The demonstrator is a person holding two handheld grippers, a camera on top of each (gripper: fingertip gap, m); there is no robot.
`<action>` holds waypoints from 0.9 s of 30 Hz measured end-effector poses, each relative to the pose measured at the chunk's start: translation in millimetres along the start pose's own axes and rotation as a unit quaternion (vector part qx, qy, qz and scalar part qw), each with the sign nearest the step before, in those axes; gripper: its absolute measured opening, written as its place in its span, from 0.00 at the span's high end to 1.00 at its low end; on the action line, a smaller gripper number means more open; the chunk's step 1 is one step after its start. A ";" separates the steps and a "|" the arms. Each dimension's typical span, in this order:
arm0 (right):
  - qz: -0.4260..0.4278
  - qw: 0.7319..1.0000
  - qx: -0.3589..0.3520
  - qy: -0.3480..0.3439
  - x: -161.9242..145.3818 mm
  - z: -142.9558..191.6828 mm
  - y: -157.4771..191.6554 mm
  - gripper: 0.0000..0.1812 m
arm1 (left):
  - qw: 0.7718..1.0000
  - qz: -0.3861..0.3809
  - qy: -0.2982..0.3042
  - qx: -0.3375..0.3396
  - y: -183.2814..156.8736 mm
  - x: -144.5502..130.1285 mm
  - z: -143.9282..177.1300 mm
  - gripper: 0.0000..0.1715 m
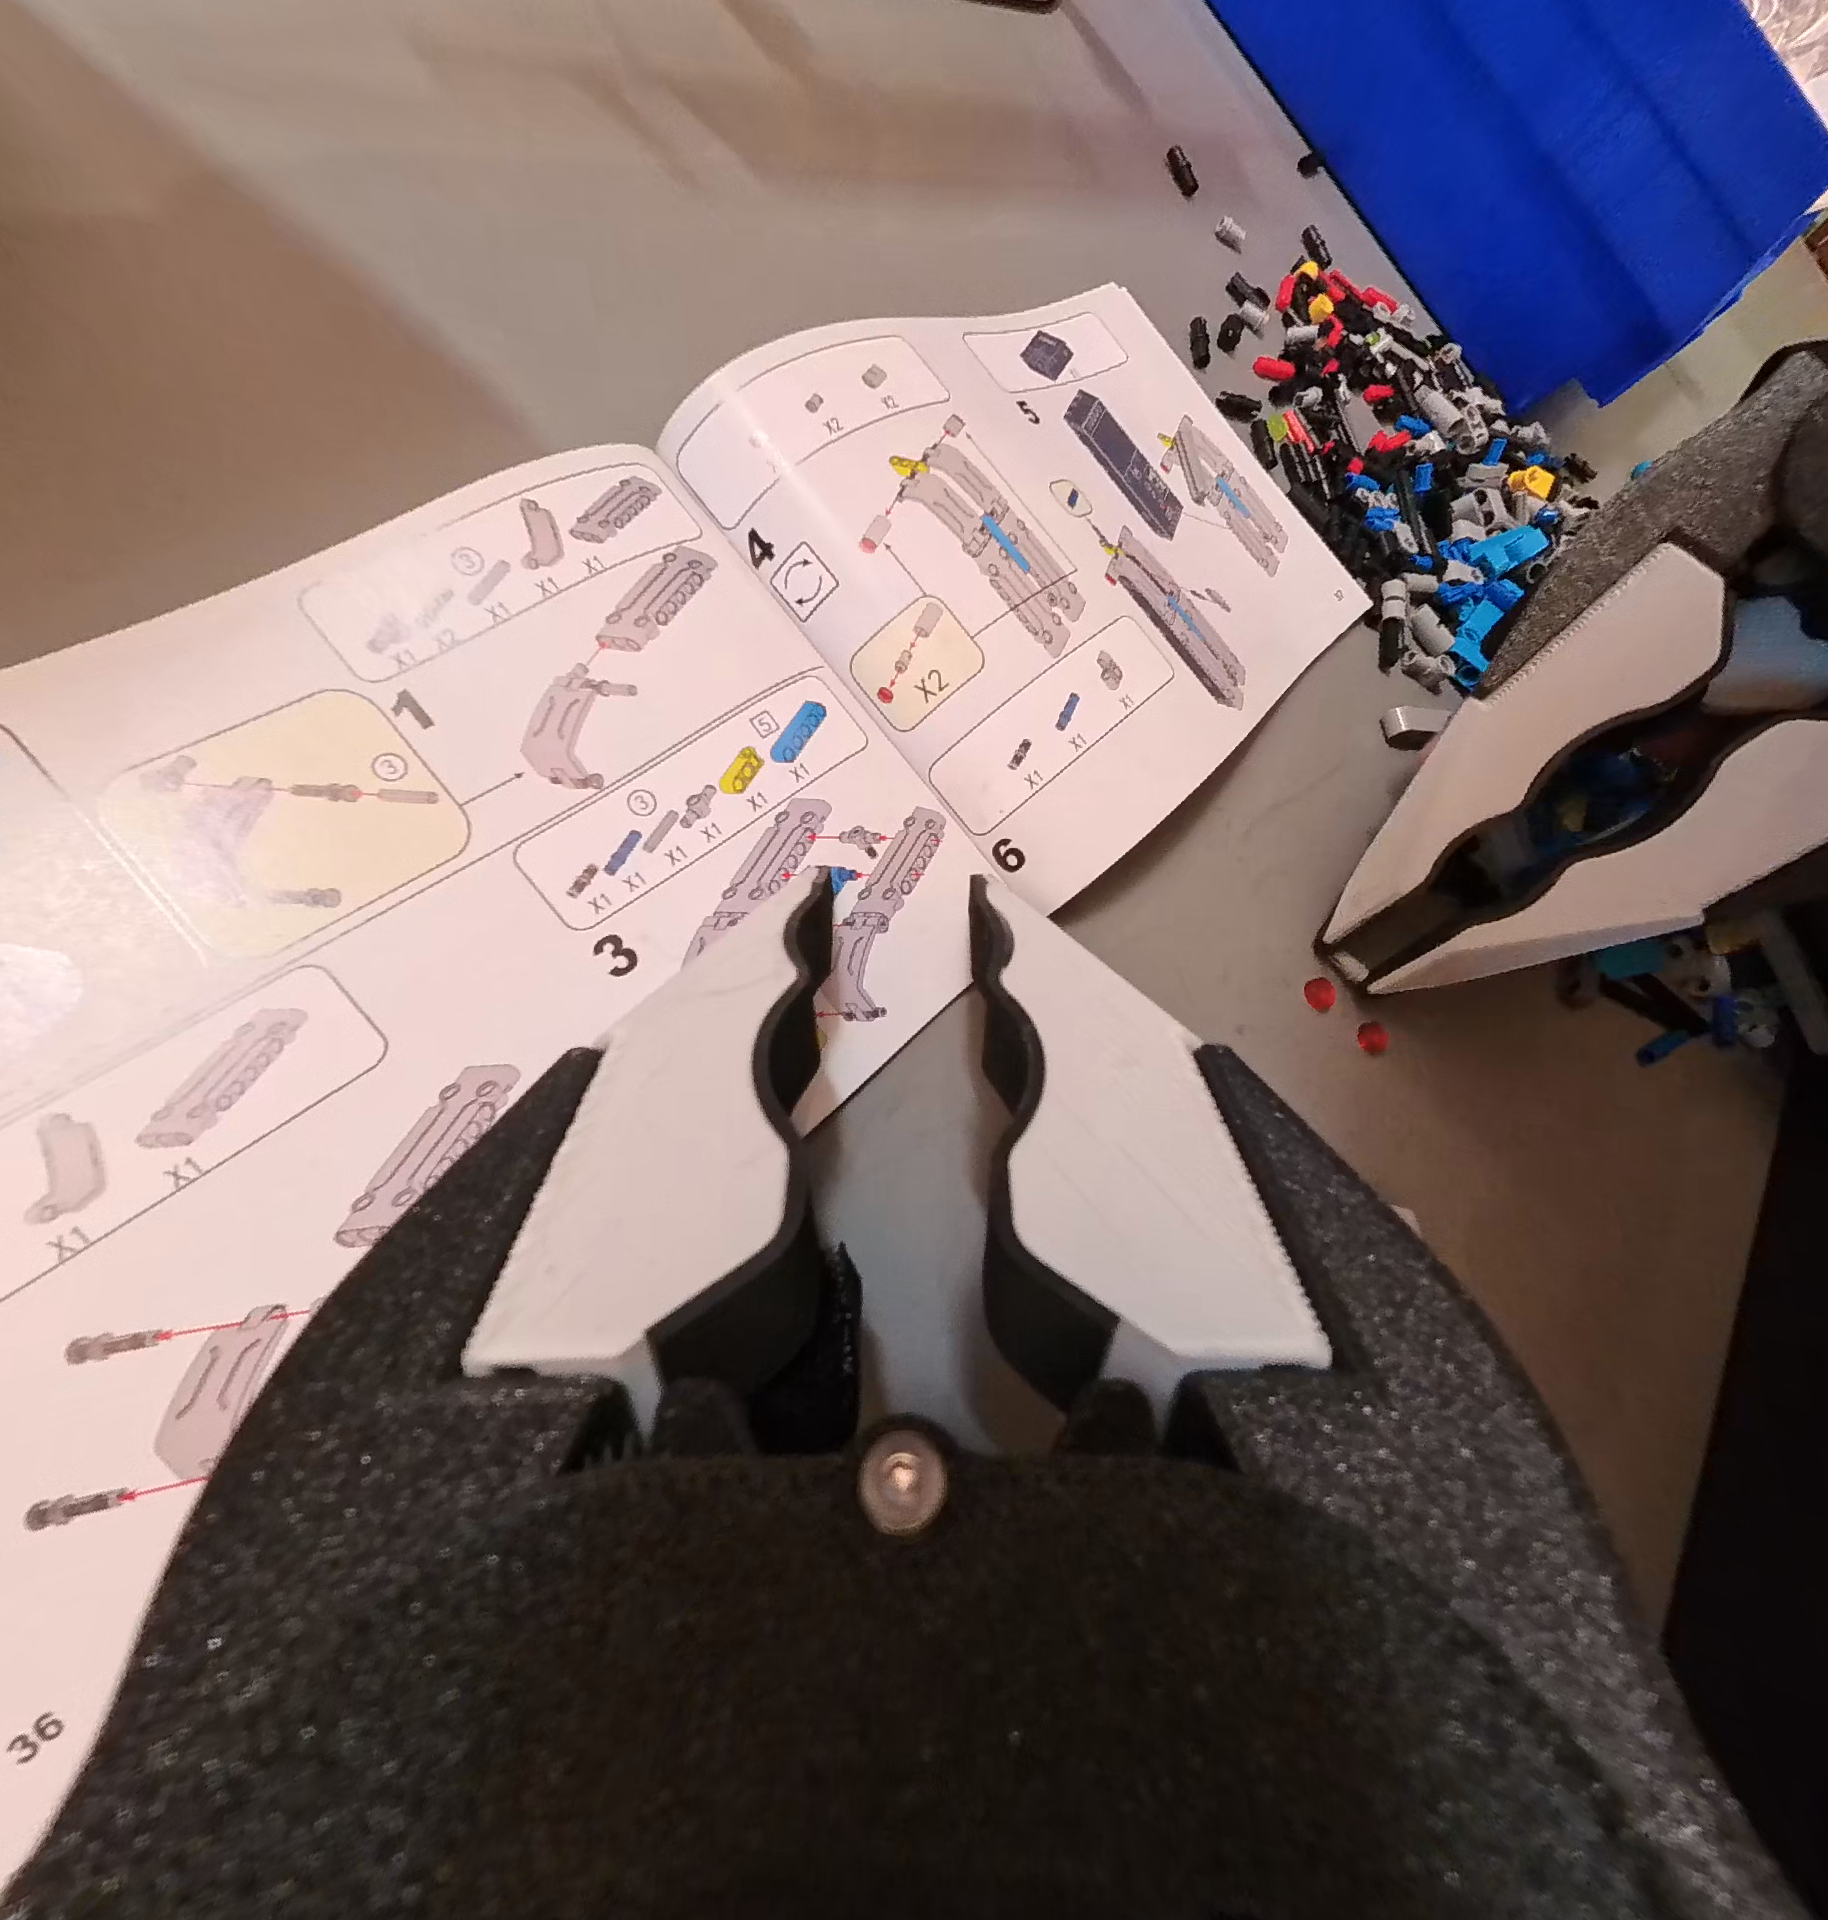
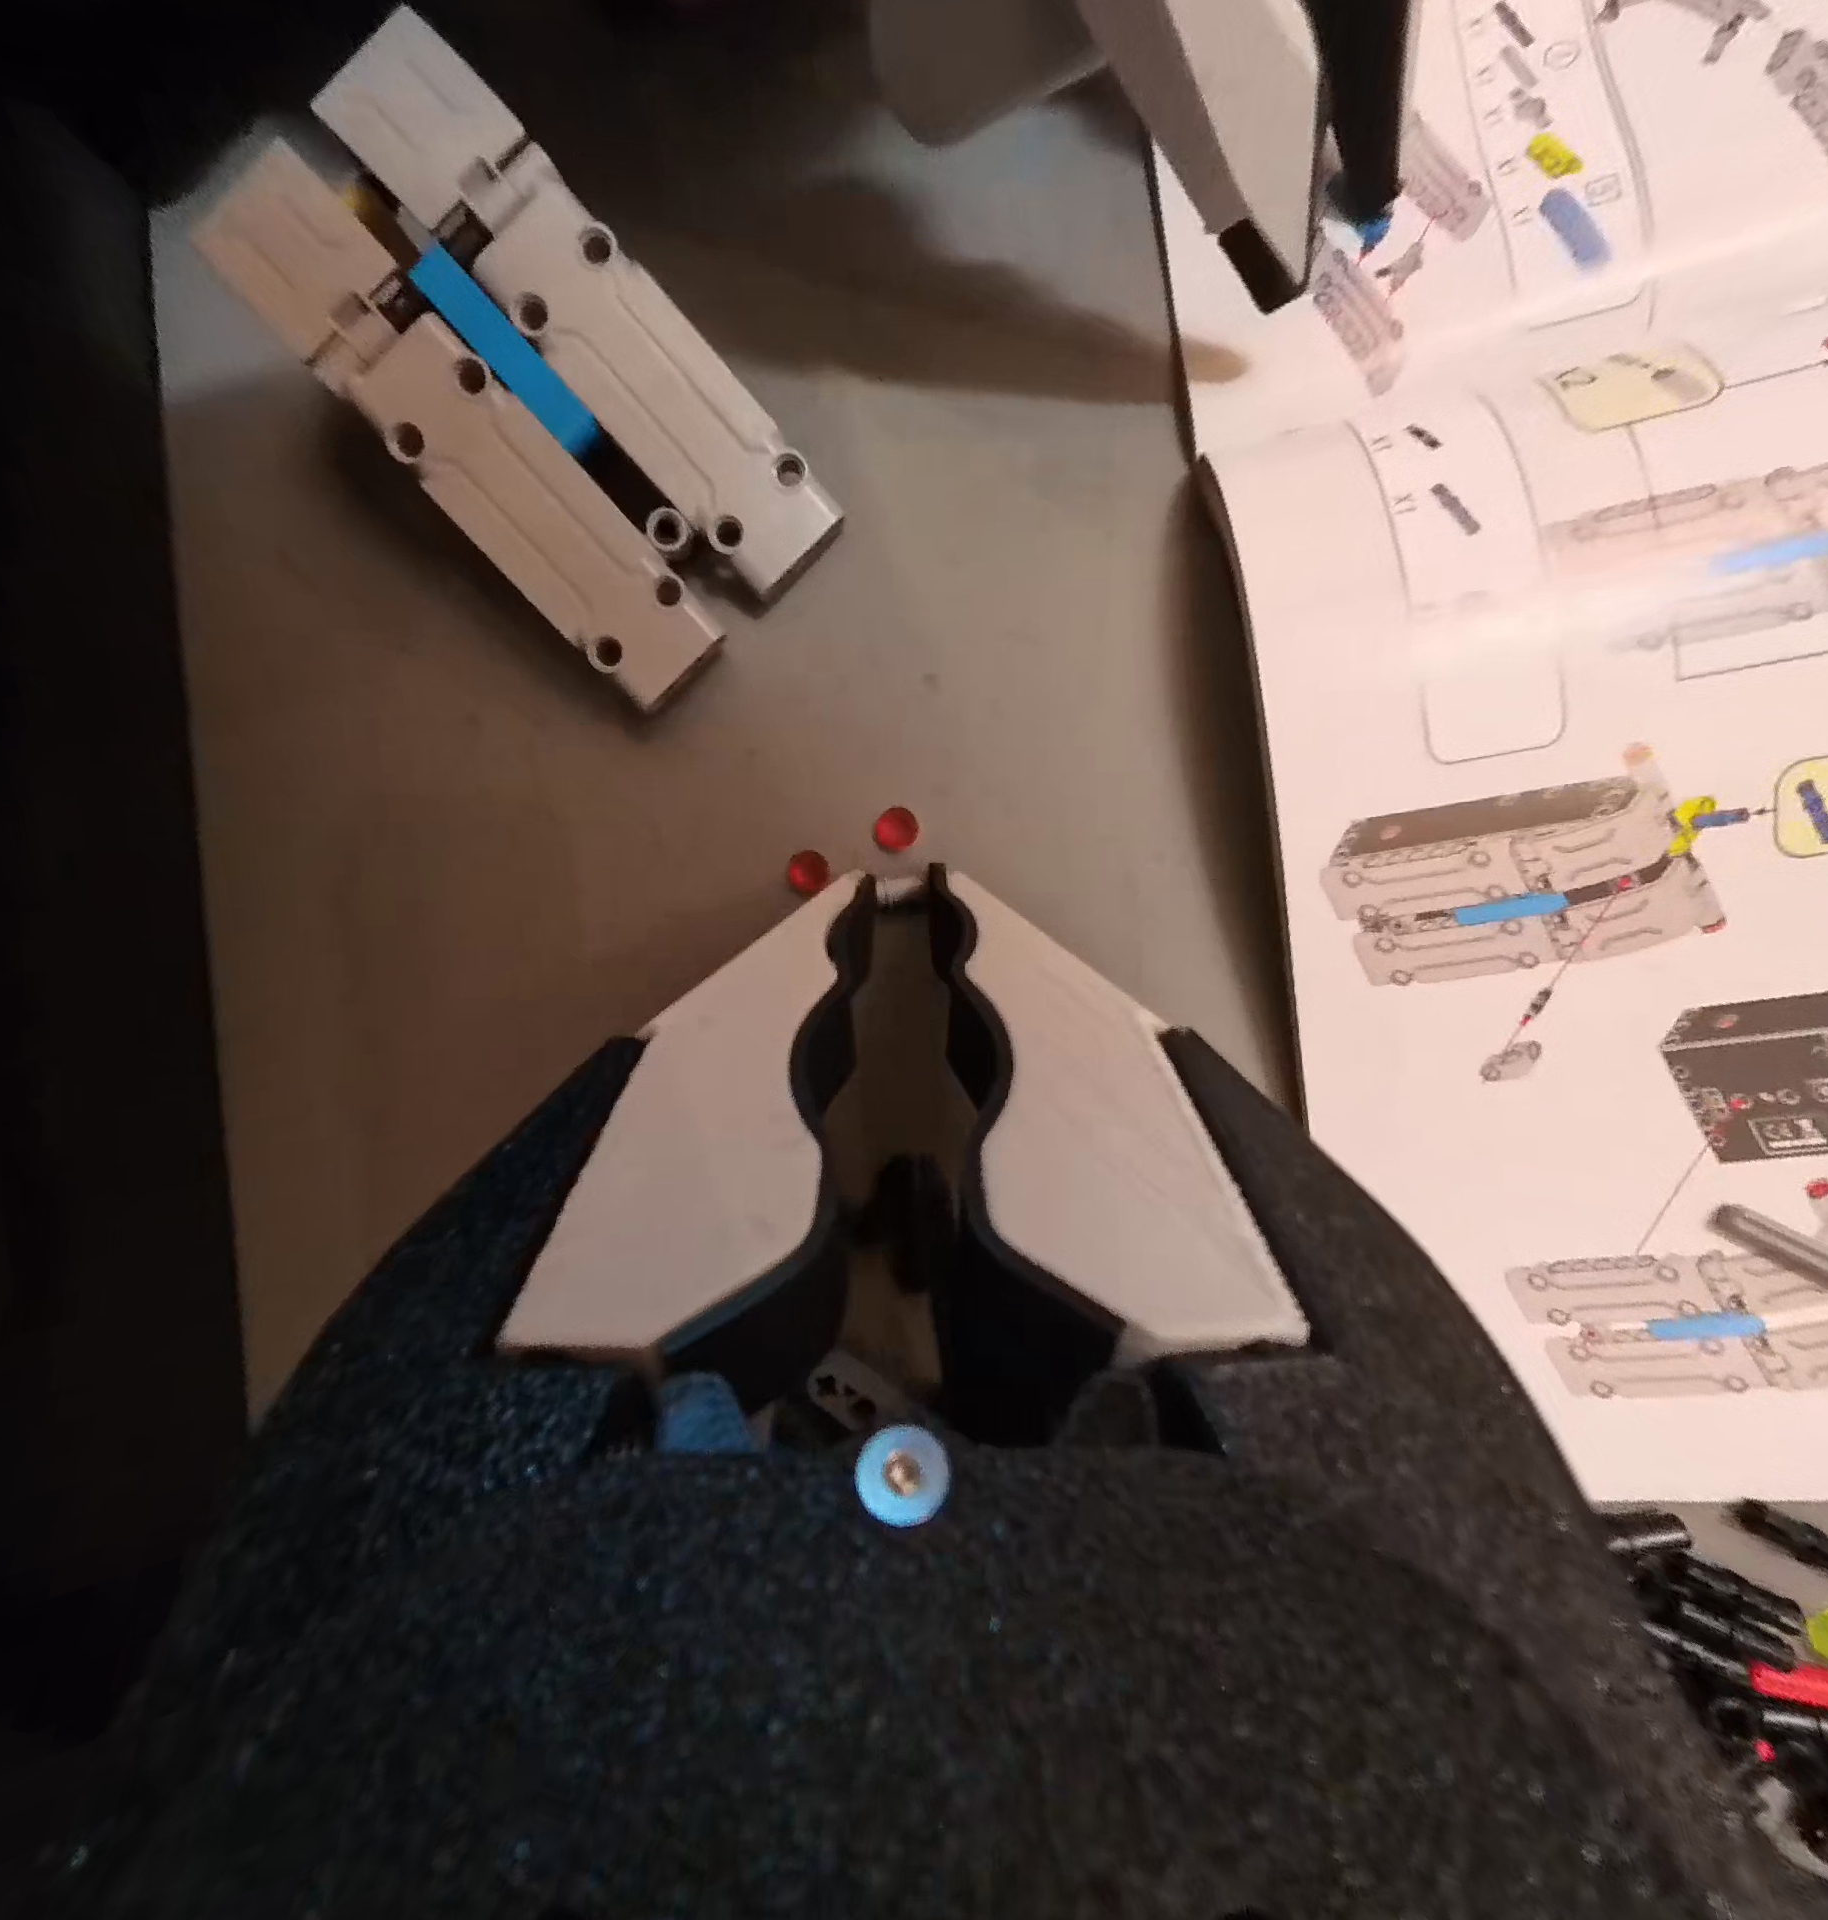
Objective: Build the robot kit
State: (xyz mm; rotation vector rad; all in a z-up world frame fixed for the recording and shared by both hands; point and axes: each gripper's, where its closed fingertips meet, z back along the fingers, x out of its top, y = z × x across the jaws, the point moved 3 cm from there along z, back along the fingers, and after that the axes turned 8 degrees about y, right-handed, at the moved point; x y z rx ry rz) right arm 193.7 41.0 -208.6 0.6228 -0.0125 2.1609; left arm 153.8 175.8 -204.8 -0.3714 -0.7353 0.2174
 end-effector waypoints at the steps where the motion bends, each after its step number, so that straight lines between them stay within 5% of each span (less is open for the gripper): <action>1: -0.003 1.000 0.003 -0.002 0.1 -0.2 -0.1 0.95 | 1.000 0.000 0.000 0.000 0.0 0.0 0.0 0.85; 7: -0.013 0.999 -0.003 -0.033 2.7 10.1 -4.5 0.90 | 1.000 0.002 0.000 -0.003 0.1 0.1 0.0 0.85; 10: -0.057 0.991 -0.081 -0.090 -1.8 43.3 -35.4 0.90 | 1.000 0.003 -0.001 -0.003 0.2 0.1 0.0 0.85; 15: -0.292 0.902 -0.312 -0.058 -83.6 96.6 -132.0 0.91 | 1.000 0.004 -0.001 -0.005 0.1 0.2 0.1 0.85; 27: -0.313 0.903 -0.291 -0.041 -110.2 92.4 -133.1 0.95 | 1.000 0.011 -0.002 -0.012 0.5 0.3 0.4 0.85</action>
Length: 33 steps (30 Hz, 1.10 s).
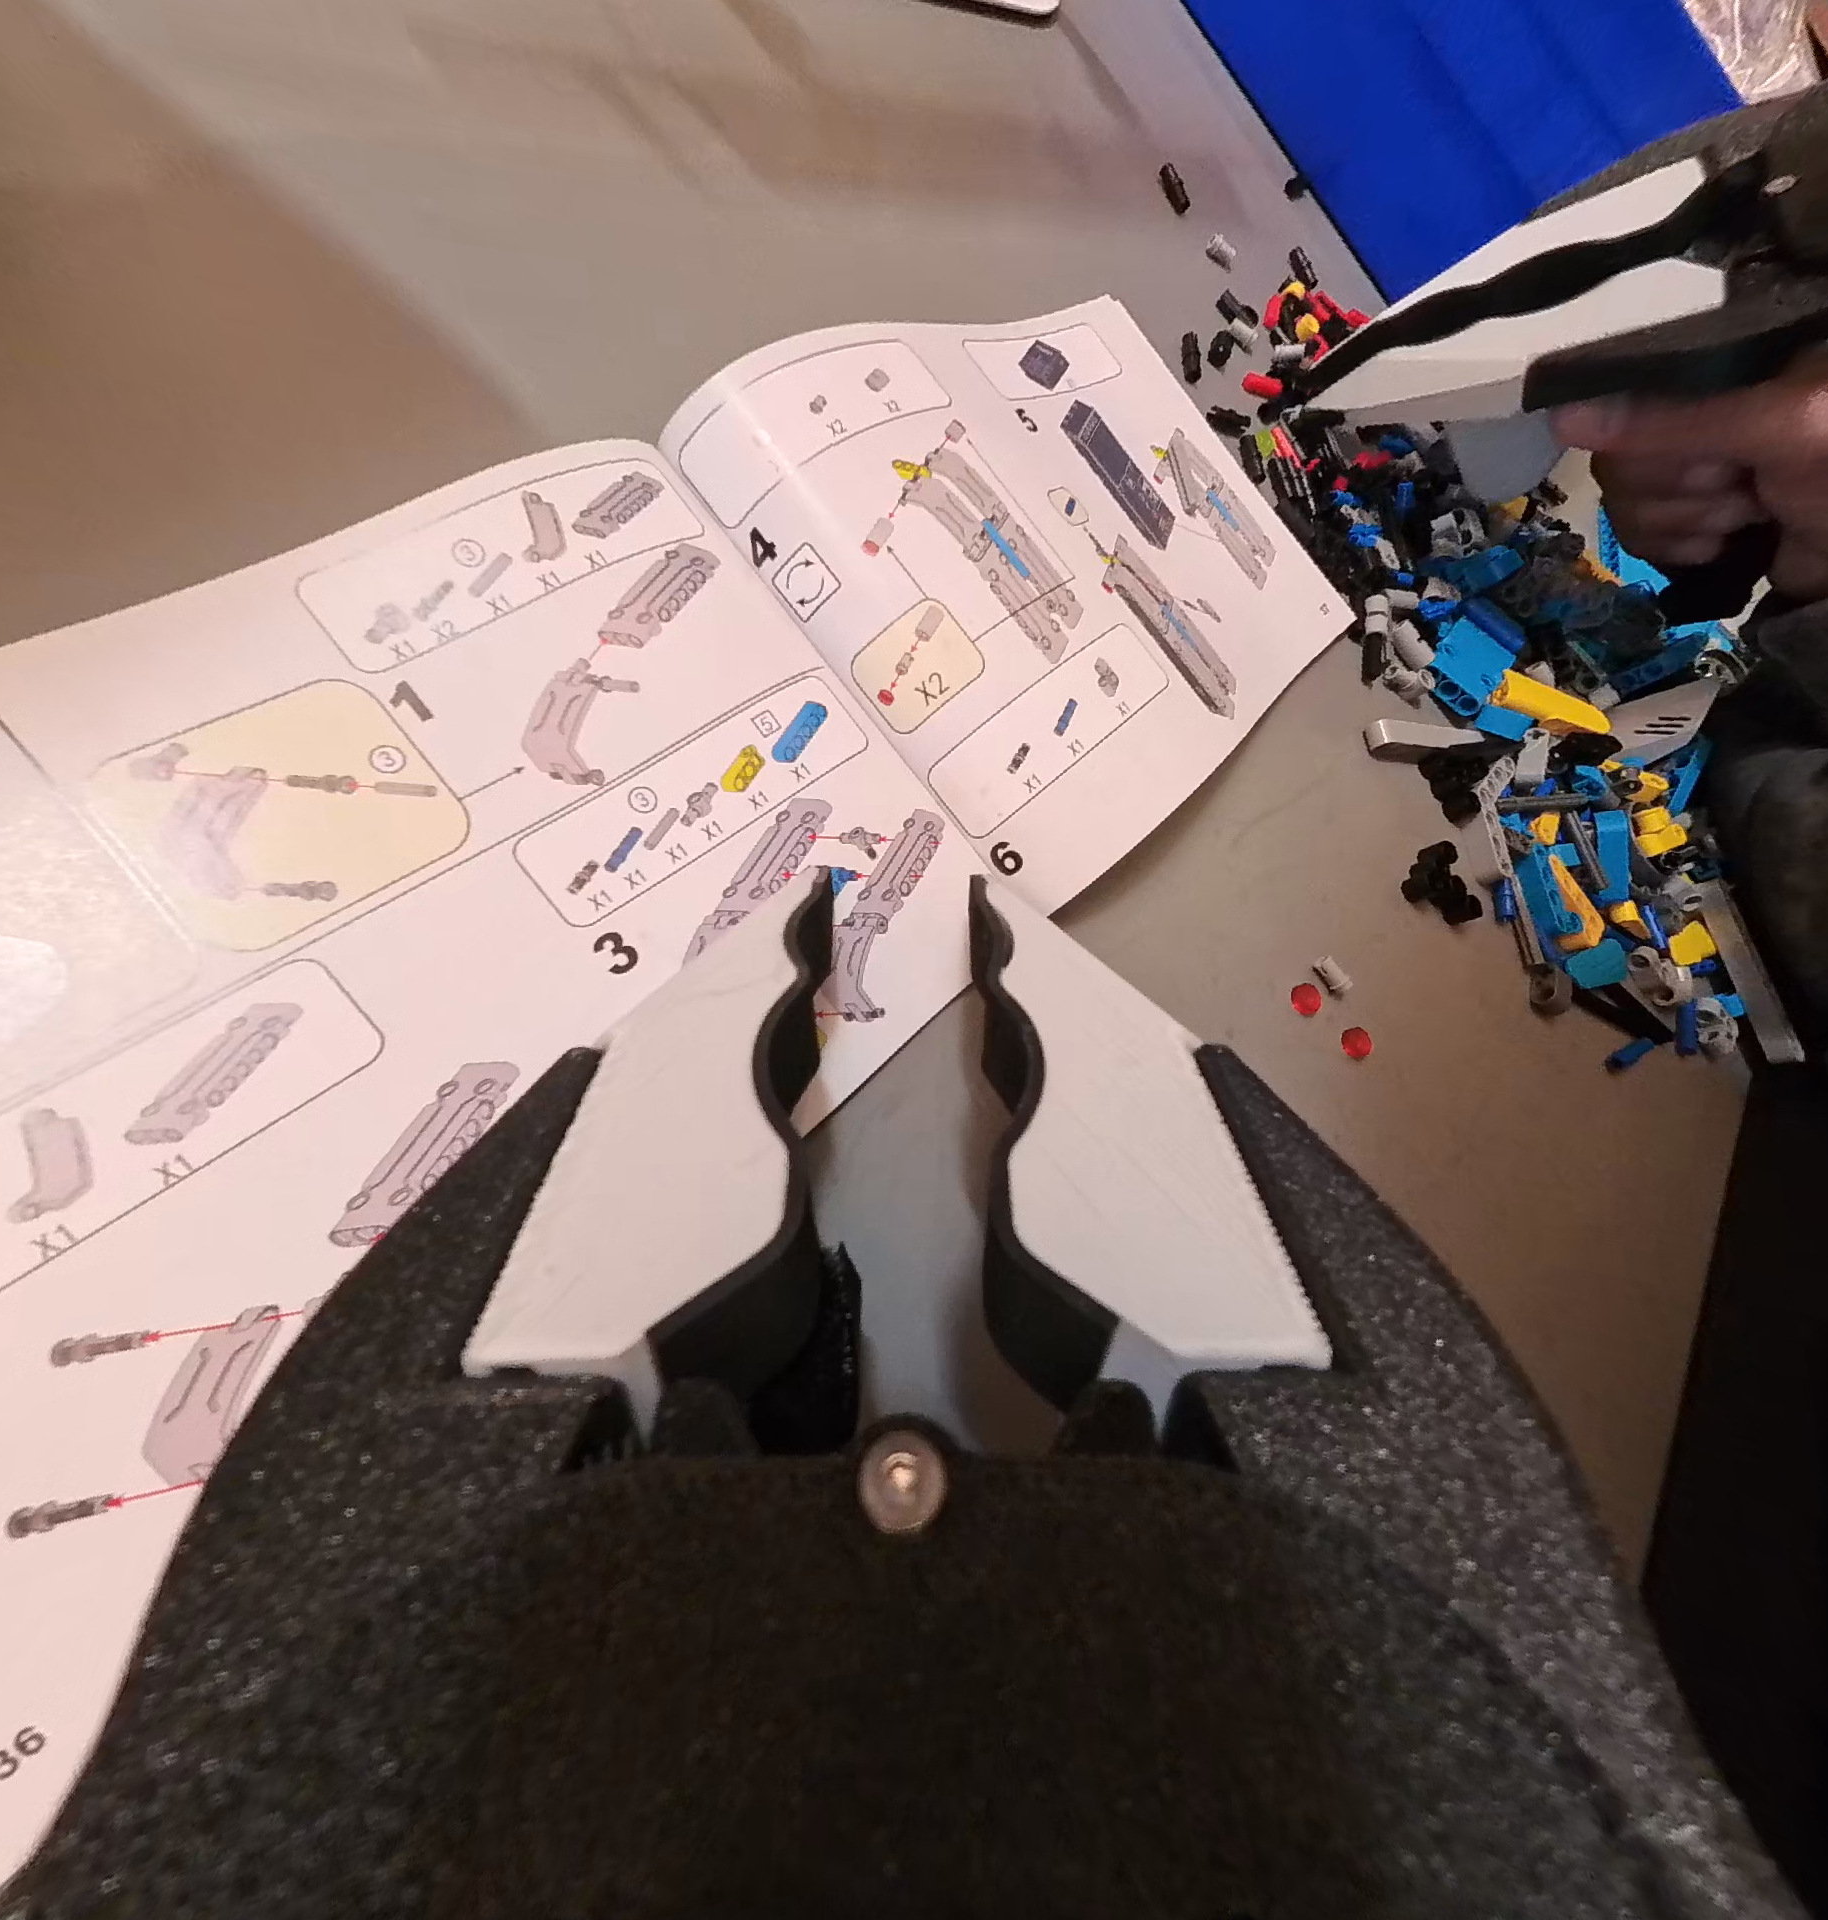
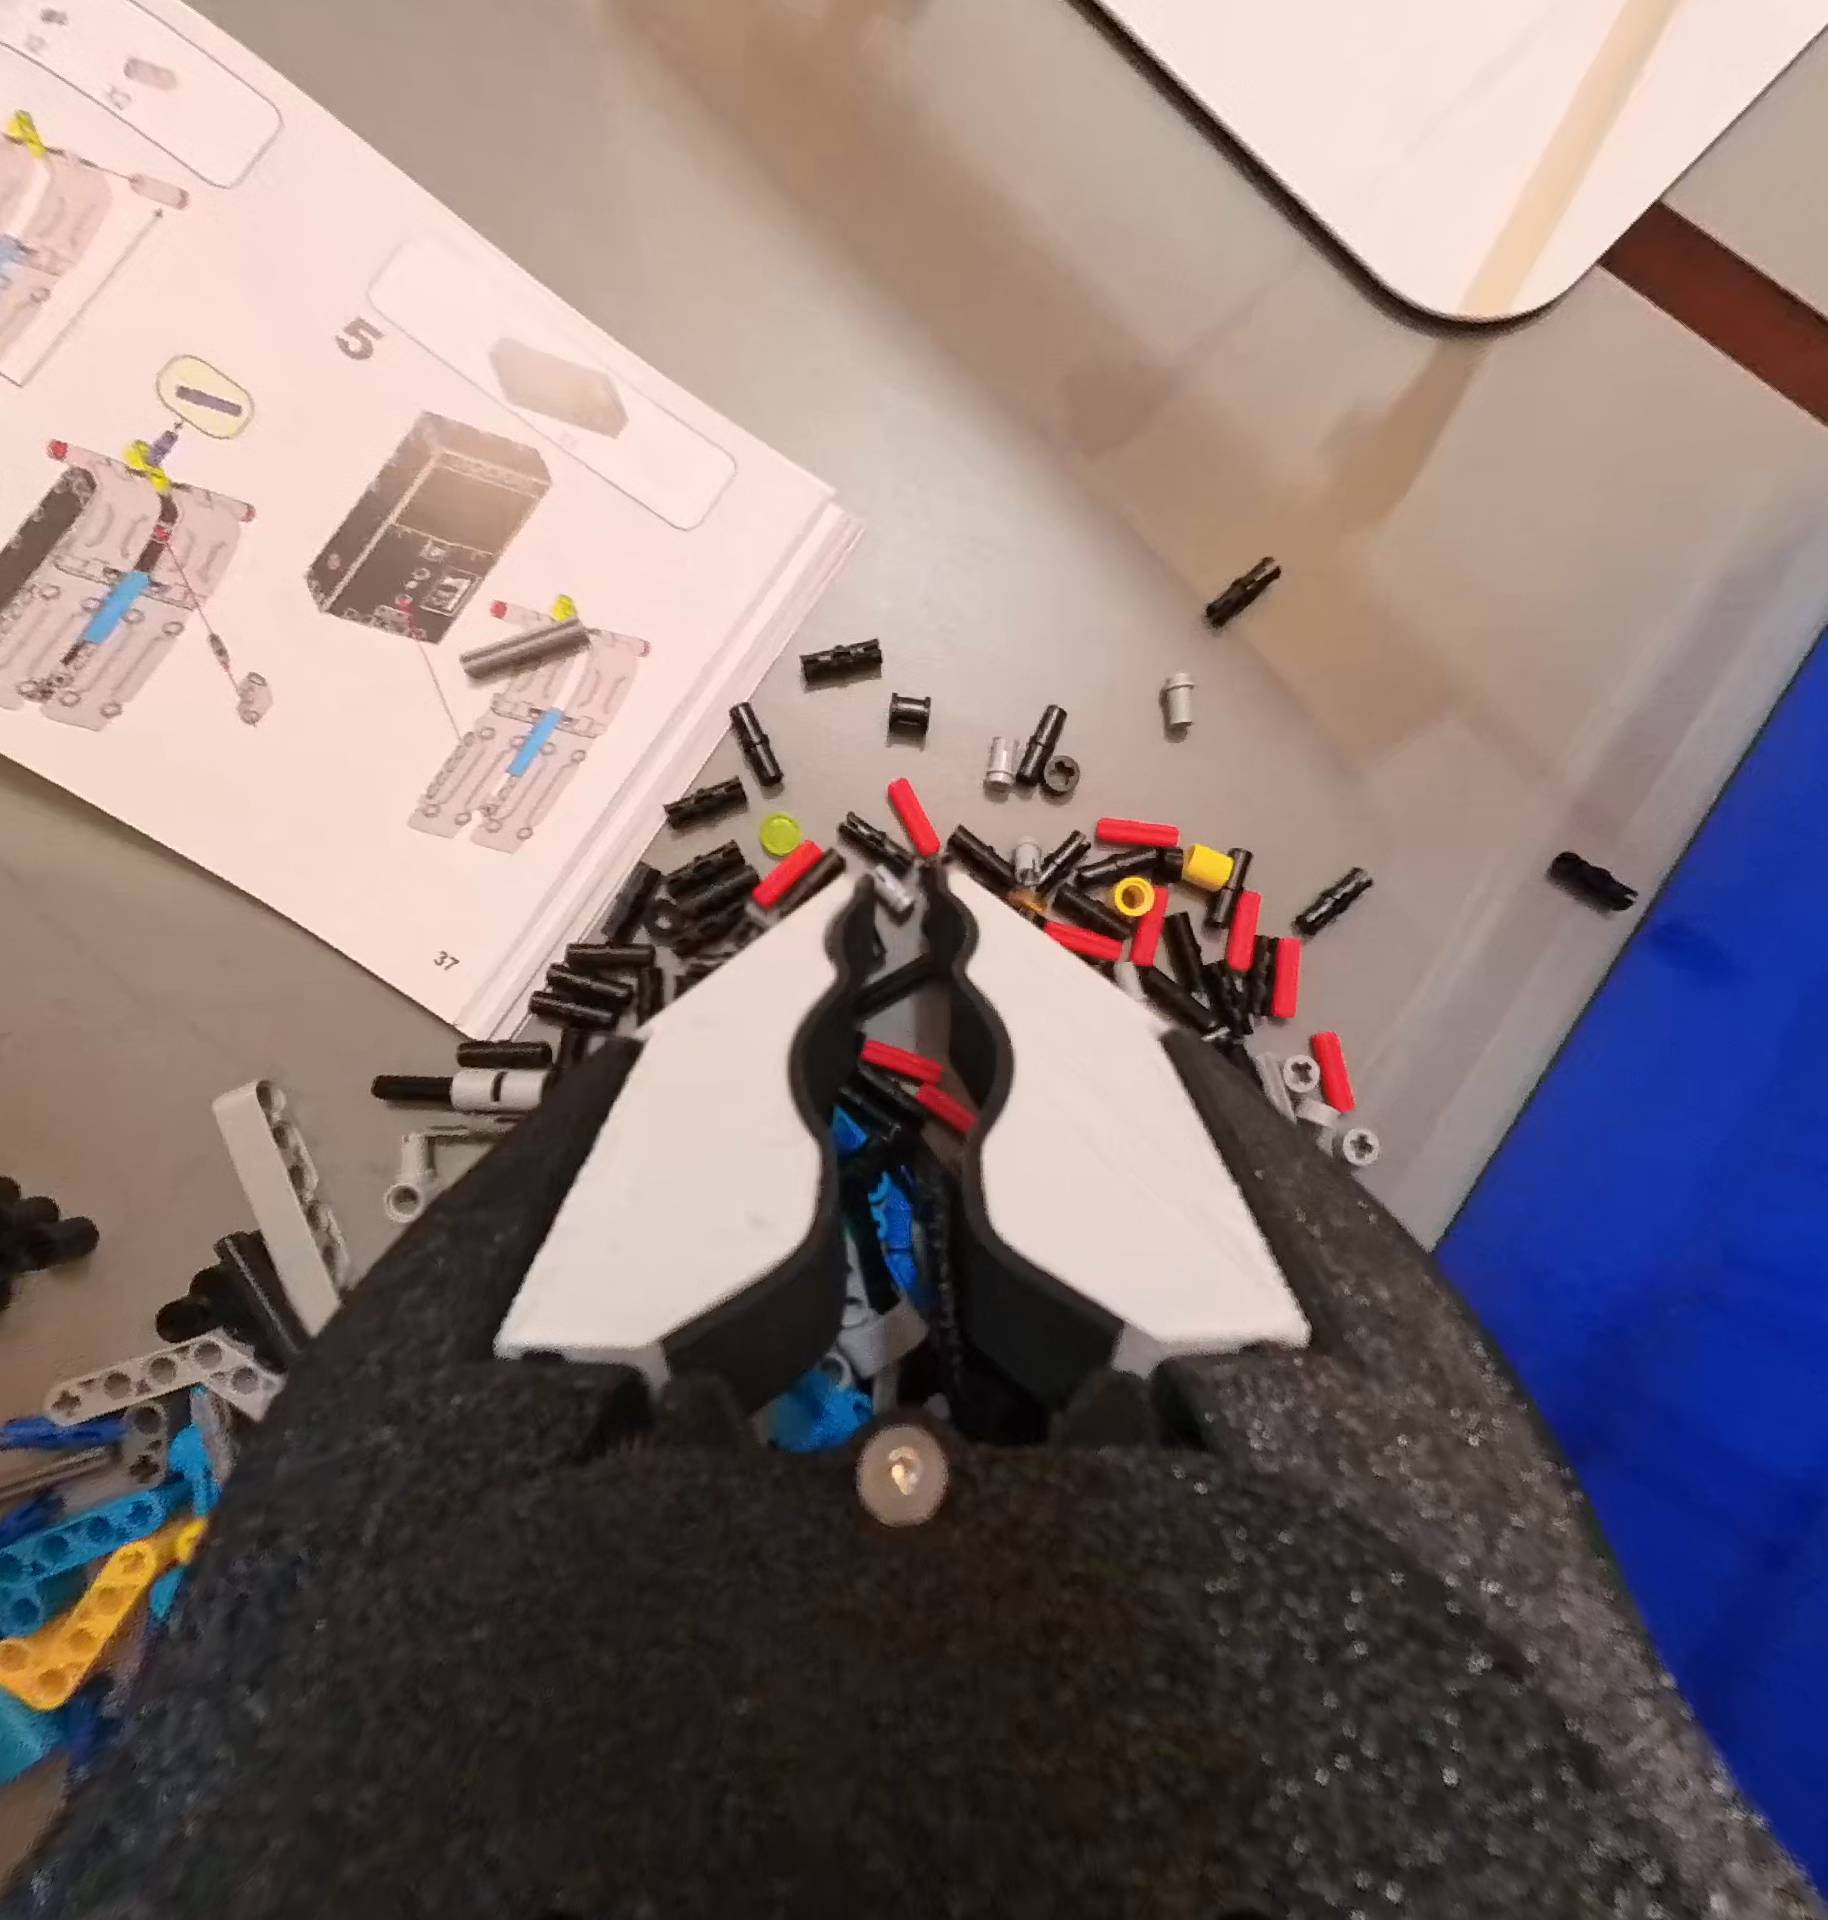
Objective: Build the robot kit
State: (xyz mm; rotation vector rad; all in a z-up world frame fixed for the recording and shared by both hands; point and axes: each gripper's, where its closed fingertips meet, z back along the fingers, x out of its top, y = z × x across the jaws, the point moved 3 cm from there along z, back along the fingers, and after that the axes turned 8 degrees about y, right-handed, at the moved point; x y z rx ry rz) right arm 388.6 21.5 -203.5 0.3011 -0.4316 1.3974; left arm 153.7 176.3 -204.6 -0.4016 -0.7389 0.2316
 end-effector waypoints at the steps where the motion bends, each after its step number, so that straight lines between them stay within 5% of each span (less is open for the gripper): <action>1: -0.006 1.000 0.005 -0.003 0.4 0.1 -0.1 0.96 | 1.000 0.001 0.000 -0.001 0.0 0.0 0.0 0.85; 33: 0.022 1.000 0.001 0.000 2.0 -1.0 7.6 0.99 | 1.000 0.007 -0.002 -0.006 0.4 0.2 0.1 0.85</action>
